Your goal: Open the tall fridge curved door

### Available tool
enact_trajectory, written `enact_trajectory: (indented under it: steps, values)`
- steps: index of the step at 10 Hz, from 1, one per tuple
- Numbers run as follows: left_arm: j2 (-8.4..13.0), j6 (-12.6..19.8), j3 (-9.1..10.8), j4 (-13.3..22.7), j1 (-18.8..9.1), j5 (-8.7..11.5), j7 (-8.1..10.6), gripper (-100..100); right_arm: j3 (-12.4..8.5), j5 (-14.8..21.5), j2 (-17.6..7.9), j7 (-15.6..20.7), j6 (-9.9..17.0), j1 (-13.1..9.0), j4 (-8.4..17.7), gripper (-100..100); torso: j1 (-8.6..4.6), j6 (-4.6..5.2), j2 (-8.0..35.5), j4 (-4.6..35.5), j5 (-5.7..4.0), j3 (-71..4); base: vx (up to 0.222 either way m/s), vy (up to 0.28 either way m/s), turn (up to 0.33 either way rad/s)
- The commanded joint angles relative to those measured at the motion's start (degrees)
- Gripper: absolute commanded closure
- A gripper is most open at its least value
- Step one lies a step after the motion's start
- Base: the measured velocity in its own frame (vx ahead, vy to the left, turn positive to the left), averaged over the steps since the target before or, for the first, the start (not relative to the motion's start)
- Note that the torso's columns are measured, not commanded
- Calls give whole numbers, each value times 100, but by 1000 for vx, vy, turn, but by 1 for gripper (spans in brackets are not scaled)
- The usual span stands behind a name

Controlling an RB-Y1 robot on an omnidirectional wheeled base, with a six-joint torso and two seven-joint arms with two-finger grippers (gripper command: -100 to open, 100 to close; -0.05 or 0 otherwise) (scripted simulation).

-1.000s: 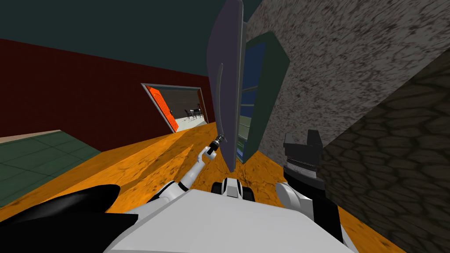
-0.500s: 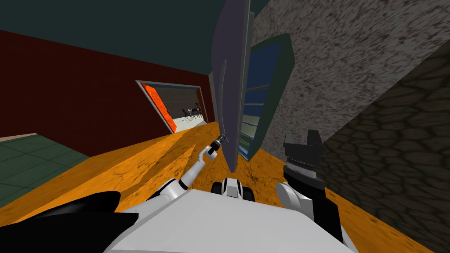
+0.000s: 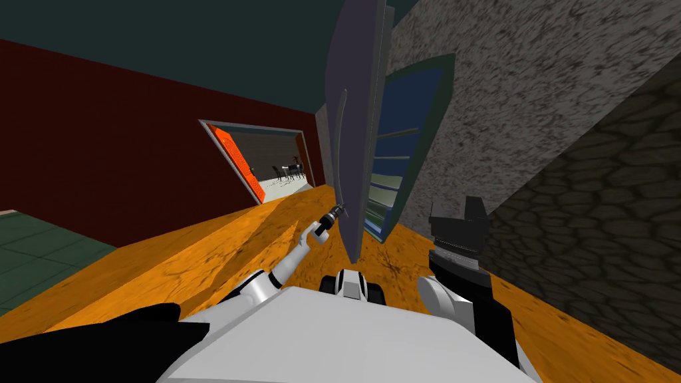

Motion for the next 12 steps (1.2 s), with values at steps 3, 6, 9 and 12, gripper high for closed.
enact_trajectory:
  steps: [3, 6, 9, 12]
  values:
    - [214, -90, -257, -178, -56, 110, 156, 100, 0, 0, 0, 0, 0, 0, 0, 0, 23, 2, -52, 12, 5, -34, 13, 348, -99]
    - [374, -161, -492, -306, -69, 186, 263, 100, 0, 0, 0, 0, 0, 0, 0, 0, 2, 3, -35, 22, 0, -28, 0, 333, -95]
    - [534, -232, -727, -434, -81, 263, 369, 100, 1, 0, 1, 0, 0, 1, 0, 0, -34, 3, -27, 18, -8, -20, 6, 307, -74]
    - [616, -242, -872, -485, -39, 281, 394, 100, 0, 0, 1, 0, 0, 1, 0, 0, -23, 2, 13, 8, 0, 5, 1, 296, -63]
